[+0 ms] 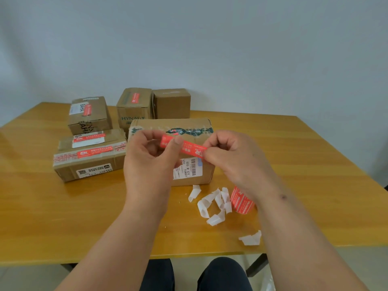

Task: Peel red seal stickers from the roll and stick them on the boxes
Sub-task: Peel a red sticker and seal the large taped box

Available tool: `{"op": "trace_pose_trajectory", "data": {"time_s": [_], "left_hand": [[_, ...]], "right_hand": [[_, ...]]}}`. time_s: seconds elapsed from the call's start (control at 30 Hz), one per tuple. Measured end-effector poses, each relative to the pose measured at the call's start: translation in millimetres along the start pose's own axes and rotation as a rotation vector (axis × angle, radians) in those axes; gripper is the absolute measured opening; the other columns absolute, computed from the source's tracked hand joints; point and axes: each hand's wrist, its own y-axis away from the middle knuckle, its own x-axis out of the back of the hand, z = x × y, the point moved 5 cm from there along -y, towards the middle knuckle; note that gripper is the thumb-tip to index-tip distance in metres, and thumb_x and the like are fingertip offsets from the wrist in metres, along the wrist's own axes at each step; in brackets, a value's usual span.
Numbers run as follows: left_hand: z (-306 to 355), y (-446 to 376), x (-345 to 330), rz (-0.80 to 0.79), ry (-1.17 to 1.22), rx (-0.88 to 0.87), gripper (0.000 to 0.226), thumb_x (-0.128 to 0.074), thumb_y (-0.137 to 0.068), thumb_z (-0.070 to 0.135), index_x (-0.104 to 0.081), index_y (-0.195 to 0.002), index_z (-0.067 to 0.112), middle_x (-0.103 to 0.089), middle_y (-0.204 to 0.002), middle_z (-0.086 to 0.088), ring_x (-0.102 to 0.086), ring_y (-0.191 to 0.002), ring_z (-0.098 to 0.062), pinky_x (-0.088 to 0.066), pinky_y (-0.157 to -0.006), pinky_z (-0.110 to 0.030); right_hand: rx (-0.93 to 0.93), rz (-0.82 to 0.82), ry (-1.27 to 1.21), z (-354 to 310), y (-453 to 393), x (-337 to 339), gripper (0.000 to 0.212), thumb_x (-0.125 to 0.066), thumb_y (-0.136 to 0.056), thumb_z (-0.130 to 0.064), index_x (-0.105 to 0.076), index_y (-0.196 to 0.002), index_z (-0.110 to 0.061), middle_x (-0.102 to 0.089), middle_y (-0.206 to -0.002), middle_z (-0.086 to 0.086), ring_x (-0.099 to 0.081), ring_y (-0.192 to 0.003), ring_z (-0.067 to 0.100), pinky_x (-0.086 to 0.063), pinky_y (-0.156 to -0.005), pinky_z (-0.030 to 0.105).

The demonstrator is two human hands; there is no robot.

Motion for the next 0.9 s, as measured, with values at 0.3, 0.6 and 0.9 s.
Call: {"op": "trace_pose_trajectory", "data": {"time_s": [0.3, 0.6, 0.9], "left_hand": [[11.7, -31.8, 10.8, -0.128, -0.184, -0.045, 0.011, -0.072, -0.086, 0.012, -0.066, -0.088, 0.021, -0.071, -0.081, 0.0, -0.071, -0.08, -0.018, -0.058, -0.066, -0.029], [28.4, -81.7, 6.2, -0.132, -0.426, -0.166, 0.017, -0.073, -0.086, 0.016, -0.069, -0.09, 0.033, -0.072, -0.08, 0.011, -0.069, -0.073, -0.006, -0.061, -0.073, -0.03], [22.5, -109.2, 4.7, -0.193, -0.556, -0.158, 0.021, -0.072, -0.087, 0.017, -0.067, -0.091, 0.037, -0.071, -0.083, 0.015, -0.067, -0.081, -0.001, -0.056, -0.078, -0.024]], "right_hand": [[-0.022, -0.011, 0.097, -4.2, -19.8, 0.7, 0.021, -0.057, -0.092, -0.03, -0.063, -0.081, -0.013, -0.068, -0.076, -0.007, -0.063, -0.077, 0.002, -0.047, -0.054, 0.013], [-0.153, 0.197, -0.065, -2.4, -66.5, -11.3, 0.018, -0.06, -0.092, -0.034, -0.064, -0.081, -0.02, -0.068, -0.078, -0.008, -0.061, -0.071, 0.002, -0.038, -0.053, 0.019], [-0.155, 0.136, -0.051, 2.2, -93.1, -17.1, 0.015, -0.067, -0.088, -0.028, -0.064, -0.075, -0.021, -0.068, -0.077, -0.005, -0.061, -0.071, 0.008, -0.048, -0.06, 0.027]]}}
